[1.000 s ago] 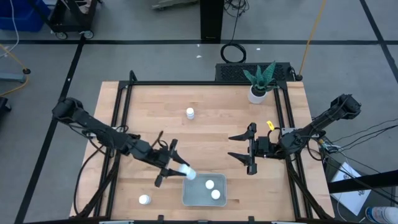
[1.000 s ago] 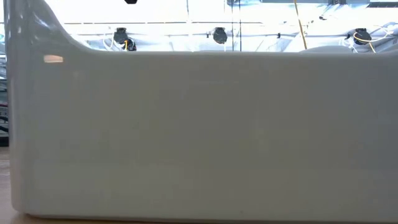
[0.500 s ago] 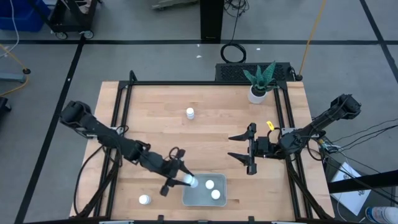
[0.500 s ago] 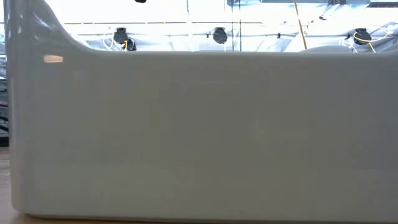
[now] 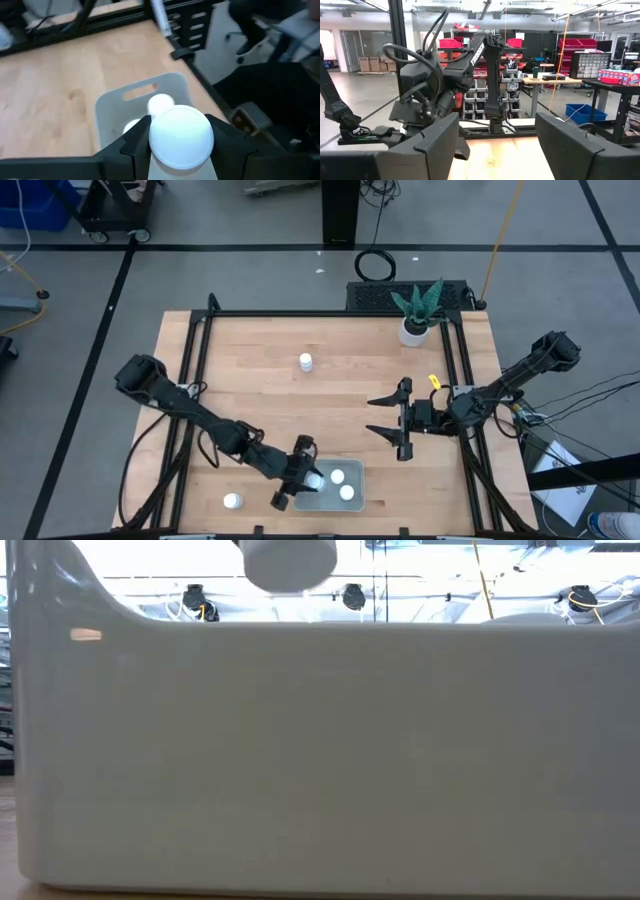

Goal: Pick and place pill bottles into a basket
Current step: Put the white pill bottle into the gray bin

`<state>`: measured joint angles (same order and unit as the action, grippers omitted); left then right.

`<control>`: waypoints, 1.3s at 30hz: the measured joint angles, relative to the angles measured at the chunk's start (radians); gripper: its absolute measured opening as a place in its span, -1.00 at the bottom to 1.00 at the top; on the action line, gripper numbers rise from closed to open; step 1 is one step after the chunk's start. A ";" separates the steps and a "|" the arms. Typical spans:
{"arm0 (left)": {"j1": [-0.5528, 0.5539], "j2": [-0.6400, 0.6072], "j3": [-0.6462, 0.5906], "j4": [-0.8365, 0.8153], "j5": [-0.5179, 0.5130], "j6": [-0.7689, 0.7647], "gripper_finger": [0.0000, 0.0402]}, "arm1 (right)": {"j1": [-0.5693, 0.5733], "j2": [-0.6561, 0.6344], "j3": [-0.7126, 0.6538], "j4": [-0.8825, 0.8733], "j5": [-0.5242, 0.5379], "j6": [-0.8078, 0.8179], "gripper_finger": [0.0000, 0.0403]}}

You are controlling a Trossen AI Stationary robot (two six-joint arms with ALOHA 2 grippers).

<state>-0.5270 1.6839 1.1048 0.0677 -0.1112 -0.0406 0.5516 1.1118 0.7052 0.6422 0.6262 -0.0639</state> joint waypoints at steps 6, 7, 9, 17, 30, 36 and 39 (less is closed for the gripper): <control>-0.001 0.072 0.003 0.011 -0.052 -0.063 -0.14 | 0.000 0.000 0.000 -0.004 0.000 0.018 0.26; -0.001 0.081 0.002 0.016 -0.046 -0.063 -0.15 | 0.000 0.000 0.000 -0.003 0.000 0.019 0.26; -0.001 0.085 0.002 0.051 -0.017 -0.062 -0.18 | 0.000 0.000 0.000 -0.003 0.000 0.019 0.26; -0.001 0.084 0.003 0.040 0.001 -0.080 -0.18 | -0.001 0.000 0.000 -0.004 0.000 0.010 0.26; -0.023 0.117 0.001 0.054 -0.020 -0.099 -0.18 | -0.001 0.000 0.000 -0.003 0.000 0.018 0.26; -0.025 0.117 0.002 0.057 0.013 -0.112 -0.13 | -0.001 0.000 0.000 -0.003 0.000 0.018 0.26; -0.026 0.115 0.002 0.059 0.000 -0.107 -0.18 | -0.001 0.000 0.000 -0.003 0.000 0.018 0.26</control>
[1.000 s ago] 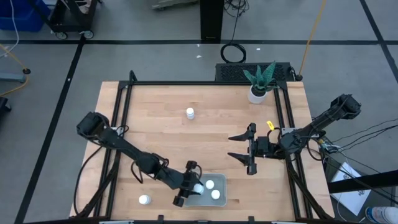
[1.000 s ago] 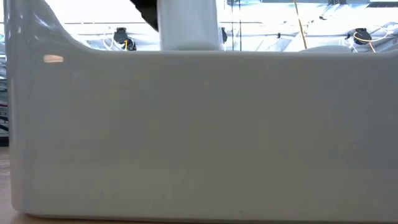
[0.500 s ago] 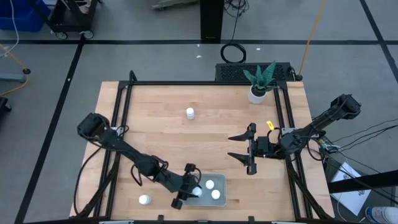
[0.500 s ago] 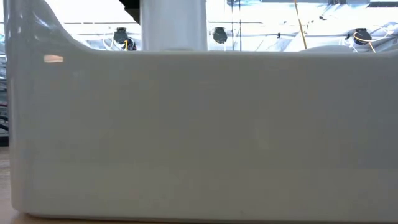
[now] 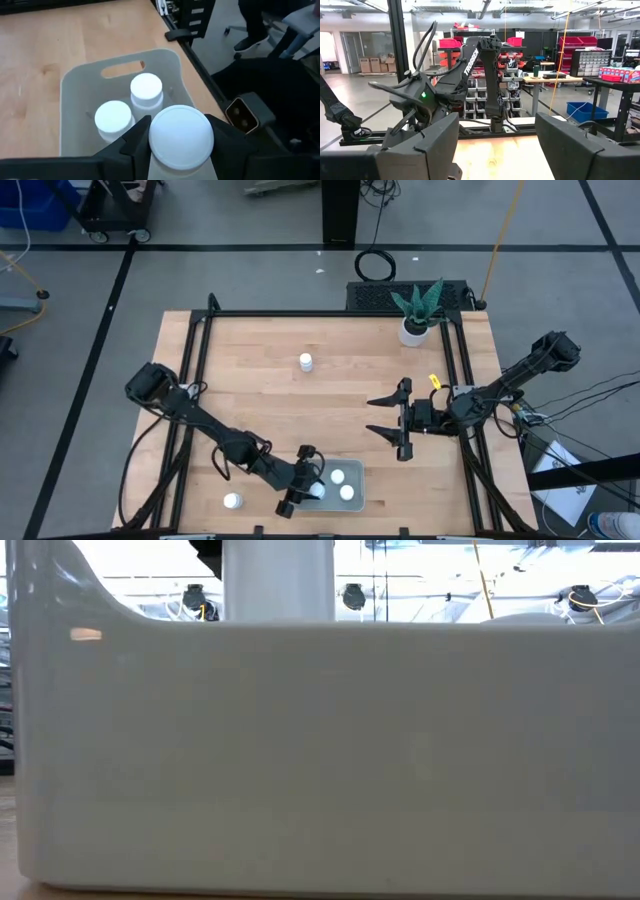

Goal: Pick and place pill bottles into a basket
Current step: Put the white pill bottle into the gray bin

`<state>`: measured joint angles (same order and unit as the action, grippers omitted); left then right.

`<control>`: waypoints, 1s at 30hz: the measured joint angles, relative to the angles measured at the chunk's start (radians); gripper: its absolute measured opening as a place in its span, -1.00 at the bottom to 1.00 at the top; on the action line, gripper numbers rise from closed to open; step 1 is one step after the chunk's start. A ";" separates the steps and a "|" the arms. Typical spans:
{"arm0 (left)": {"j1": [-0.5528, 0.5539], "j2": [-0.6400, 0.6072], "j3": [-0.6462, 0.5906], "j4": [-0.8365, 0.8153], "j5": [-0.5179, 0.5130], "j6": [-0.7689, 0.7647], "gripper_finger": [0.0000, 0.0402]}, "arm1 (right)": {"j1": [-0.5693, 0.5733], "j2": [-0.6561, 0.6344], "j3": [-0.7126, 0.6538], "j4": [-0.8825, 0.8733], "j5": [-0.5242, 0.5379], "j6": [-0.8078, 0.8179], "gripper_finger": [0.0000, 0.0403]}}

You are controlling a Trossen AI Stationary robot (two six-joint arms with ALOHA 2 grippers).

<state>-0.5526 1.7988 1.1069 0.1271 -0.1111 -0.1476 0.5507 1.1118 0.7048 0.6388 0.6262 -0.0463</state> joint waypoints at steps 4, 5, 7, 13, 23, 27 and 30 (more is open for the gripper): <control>0.001 0.015 0.000 0.005 -0.007 0.004 -0.18 | 0.000 0.000 0.000 0.000 0.000 0.000 0.26; 0.002 0.025 0.000 0.002 -0.013 0.007 -0.18 | 0.000 0.000 0.000 0.000 0.000 0.000 0.26; 0.008 0.049 0.000 0.000 -0.017 -0.001 -0.17 | 0.000 0.000 0.000 0.000 0.000 0.000 0.26; 0.015 0.109 0.000 0.048 0.025 -0.045 -0.14 | 0.000 0.000 0.000 0.000 0.000 0.000 0.26; 0.033 0.120 0.000 0.049 0.009 -0.028 -0.12 | 0.000 0.000 0.000 -0.003 0.000 -0.002 0.26; 0.032 0.160 0.002 0.062 -0.013 -0.039 -0.15 | 0.000 0.000 0.000 -0.024 0.000 0.020 0.26; 0.032 0.190 0.003 0.109 -0.032 -0.047 -0.18 | 0.000 0.000 0.000 -0.040 0.000 0.046 0.26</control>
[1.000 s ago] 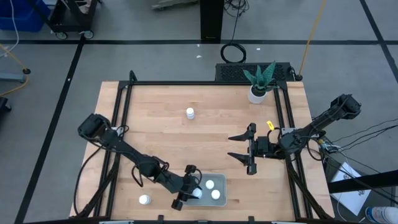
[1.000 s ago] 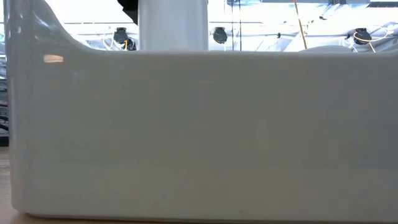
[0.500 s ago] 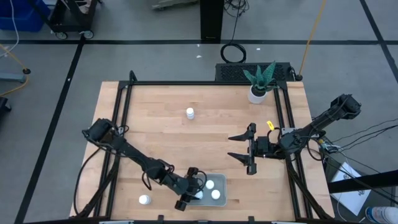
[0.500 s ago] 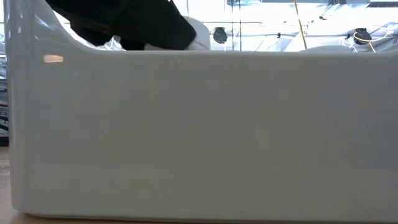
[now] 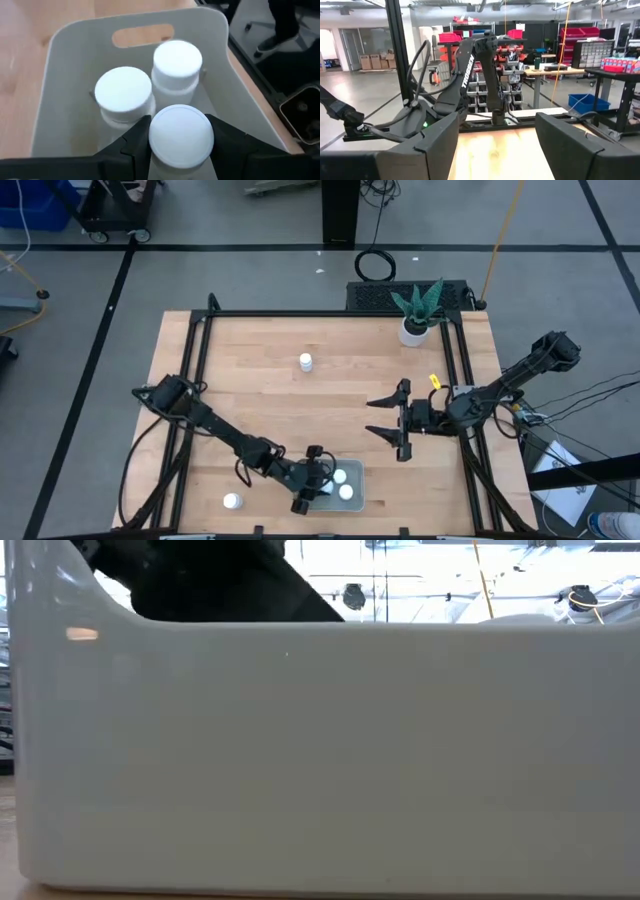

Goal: Pick and place pill bottles into a basket
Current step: Put the white pill bottle into the gray bin

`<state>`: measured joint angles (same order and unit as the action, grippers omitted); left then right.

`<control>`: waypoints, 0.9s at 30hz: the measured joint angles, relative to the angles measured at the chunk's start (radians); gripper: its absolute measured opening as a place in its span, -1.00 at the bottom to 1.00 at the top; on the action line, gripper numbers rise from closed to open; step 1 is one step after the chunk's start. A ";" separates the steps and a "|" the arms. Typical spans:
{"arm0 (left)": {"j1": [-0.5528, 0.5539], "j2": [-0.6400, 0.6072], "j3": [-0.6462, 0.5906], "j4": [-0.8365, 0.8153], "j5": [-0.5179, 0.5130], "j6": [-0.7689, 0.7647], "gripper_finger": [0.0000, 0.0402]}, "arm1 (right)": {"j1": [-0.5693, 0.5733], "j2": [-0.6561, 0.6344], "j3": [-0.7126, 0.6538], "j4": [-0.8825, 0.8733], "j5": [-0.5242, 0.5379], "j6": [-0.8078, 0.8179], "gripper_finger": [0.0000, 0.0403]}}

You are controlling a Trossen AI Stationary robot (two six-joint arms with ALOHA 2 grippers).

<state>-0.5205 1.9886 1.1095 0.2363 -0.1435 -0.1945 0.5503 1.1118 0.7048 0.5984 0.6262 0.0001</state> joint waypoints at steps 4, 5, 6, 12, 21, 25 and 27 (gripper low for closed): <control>-0.005 -0.001 0.000 -0.003 0.003 -0.034 -0.16 | 0.001 0.000 0.000 -0.019 0.000 0.027 0.26; -0.010 -0.001 0.000 -0.005 -0.005 -0.039 -0.12 | 0.001 0.001 0.000 -0.018 0.000 0.034 0.26; -0.017 -0.001 0.000 -0.005 -0.015 -0.042 -0.07 | 0.001 0.002 0.000 -0.018 0.000 0.040 0.26; -0.034 0.001 -0.002 -0.011 -0.023 -0.059 0.02 | 0.001 0.010 0.000 -0.018 0.000 0.041 0.26; -0.035 0.002 -0.002 0.003 -0.037 -0.054 -0.02 | -0.006 0.011 0.000 -0.019 0.000 0.041 0.26; -0.034 -0.004 -0.003 0.000 -0.036 -0.061 0.10 | -0.006 0.011 0.000 -0.020 0.000 0.041 0.26; -0.035 -0.008 -0.004 -0.001 -0.041 -0.061 0.15 | -0.006 0.011 0.000 -0.019 0.000 0.041 0.26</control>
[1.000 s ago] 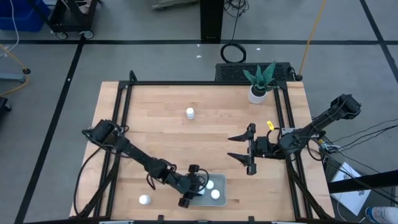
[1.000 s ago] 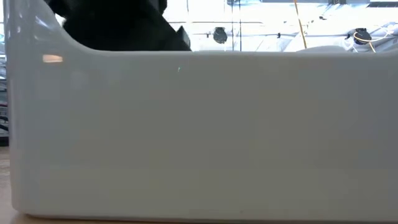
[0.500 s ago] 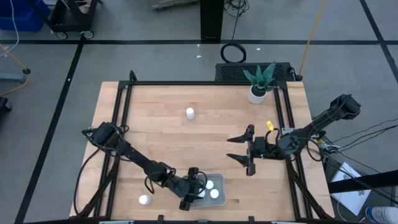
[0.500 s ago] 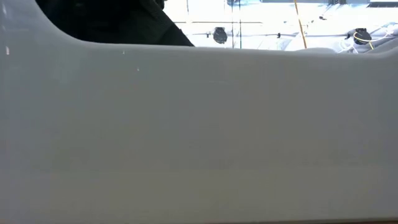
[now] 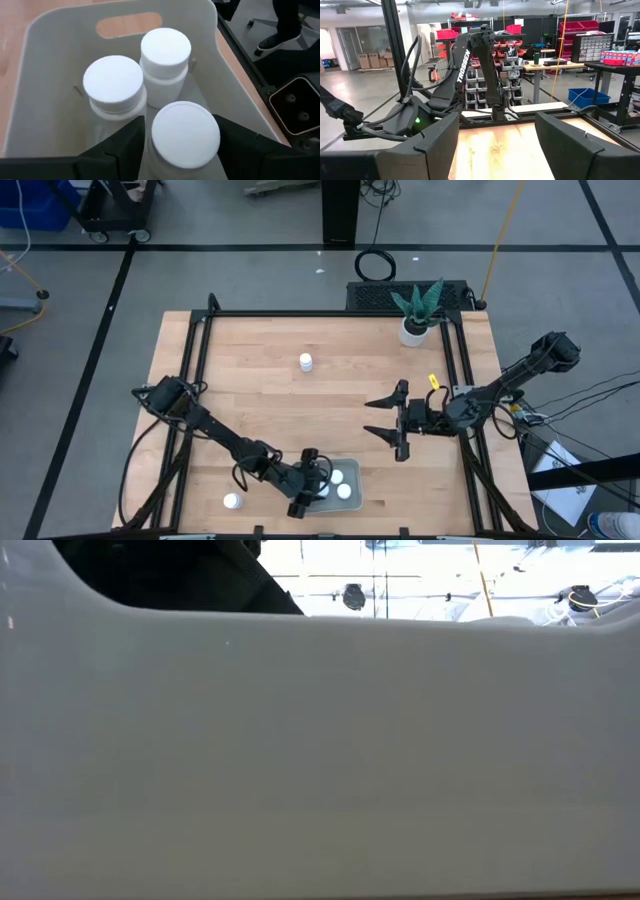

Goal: Pick and place pill bottles into a basket
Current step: Put the white pill bottle into the gray bin

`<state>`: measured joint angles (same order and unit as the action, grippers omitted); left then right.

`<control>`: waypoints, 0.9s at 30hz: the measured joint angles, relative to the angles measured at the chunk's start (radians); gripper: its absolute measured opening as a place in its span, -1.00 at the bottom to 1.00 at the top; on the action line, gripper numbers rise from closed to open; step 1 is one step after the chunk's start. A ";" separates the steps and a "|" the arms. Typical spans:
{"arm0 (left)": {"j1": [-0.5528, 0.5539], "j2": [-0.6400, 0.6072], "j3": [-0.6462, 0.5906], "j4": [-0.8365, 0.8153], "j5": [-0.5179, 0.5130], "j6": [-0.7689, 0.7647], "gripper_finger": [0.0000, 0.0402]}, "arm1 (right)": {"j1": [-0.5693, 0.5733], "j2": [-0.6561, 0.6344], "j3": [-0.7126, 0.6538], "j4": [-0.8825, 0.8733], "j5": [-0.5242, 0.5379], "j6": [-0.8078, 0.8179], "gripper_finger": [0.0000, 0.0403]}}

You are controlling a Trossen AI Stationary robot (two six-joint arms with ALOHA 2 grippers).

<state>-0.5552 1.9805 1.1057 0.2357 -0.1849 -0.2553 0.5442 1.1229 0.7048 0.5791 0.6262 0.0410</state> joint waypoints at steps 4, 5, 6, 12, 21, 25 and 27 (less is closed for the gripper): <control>0.000 -0.018 -0.002 -0.002 0.008 -0.002 0.23 | 0.000 0.000 0.000 0.000 0.000 0.000 0.26; 0.000 -0.026 -0.002 -0.011 0.005 -0.002 0.24 | 0.000 0.000 0.000 -0.001 0.000 0.000 0.26; -0.003 -0.032 -0.002 -0.016 -0.001 -0.002 0.25 | 0.000 0.000 0.000 -0.001 0.000 0.000 0.26; -0.005 -0.065 -0.001 0.013 -0.007 0.021 0.33 | 0.000 0.000 0.000 -0.001 0.000 0.000 0.26; -0.011 -0.207 0.000 -0.072 -0.031 0.106 0.34 | 0.000 0.000 0.000 -0.005 0.000 0.000 0.26; -0.020 -0.300 0.000 -0.119 -0.112 0.158 0.34 | 0.000 0.000 0.000 -0.008 0.000 0.000 0.26; -0.024 -0.354 0.000 -0.166 -0.158 0.192 0.34 | 0.000 0.000 0.000 -0.008 0.000 0.006 0.26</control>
<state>-0.5792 1.6262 1.1055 0.0695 -0.3424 -0.0633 0.5442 1.1229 0.7048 0.5713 0.6262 0.0472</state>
